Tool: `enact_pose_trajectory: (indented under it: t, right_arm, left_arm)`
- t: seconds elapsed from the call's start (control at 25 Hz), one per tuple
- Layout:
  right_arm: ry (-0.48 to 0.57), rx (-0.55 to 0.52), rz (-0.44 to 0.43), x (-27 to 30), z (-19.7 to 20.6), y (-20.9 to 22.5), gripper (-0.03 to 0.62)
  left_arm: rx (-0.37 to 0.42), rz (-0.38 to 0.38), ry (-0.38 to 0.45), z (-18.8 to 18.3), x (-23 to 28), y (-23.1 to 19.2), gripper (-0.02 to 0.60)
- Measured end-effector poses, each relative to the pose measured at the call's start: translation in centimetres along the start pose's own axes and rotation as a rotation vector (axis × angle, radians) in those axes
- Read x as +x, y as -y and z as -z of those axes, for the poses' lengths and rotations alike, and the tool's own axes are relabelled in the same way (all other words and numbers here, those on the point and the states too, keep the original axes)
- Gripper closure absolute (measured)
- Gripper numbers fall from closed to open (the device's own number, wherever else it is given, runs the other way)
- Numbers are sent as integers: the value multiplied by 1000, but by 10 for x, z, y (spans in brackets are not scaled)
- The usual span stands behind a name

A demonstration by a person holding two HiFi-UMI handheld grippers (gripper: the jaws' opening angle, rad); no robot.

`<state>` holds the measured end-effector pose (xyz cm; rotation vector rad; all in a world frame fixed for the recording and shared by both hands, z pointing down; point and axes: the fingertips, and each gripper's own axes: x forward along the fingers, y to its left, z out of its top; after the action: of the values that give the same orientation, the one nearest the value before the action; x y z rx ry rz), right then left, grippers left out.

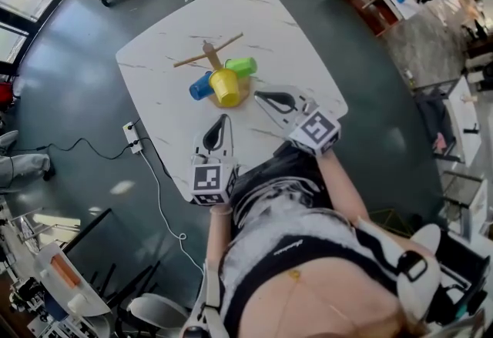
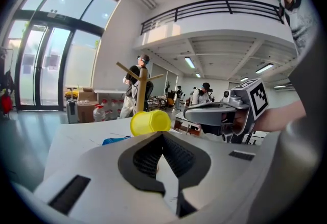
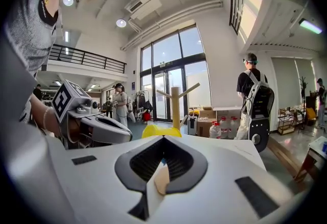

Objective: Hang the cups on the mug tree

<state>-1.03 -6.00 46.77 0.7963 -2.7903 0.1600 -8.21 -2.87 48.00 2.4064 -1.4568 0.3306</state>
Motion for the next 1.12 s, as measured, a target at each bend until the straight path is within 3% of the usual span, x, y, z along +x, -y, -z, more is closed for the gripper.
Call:
enact_pose_trajectory:
  t: [0.28,0.76,1.12]
  right_arm:
    - [-5,-8,26,0,-4,-7,592]
    - [-4,-37,73,0,-12,-13,592]
    - [92,-36,71,1,-34,-15,592]
  left_arm:
    - [91,-1,37,-16,-3,0,577]
    - [63,14,78,-36,-3,3,577]
    - [75,8,128,-47,-2,5,577]
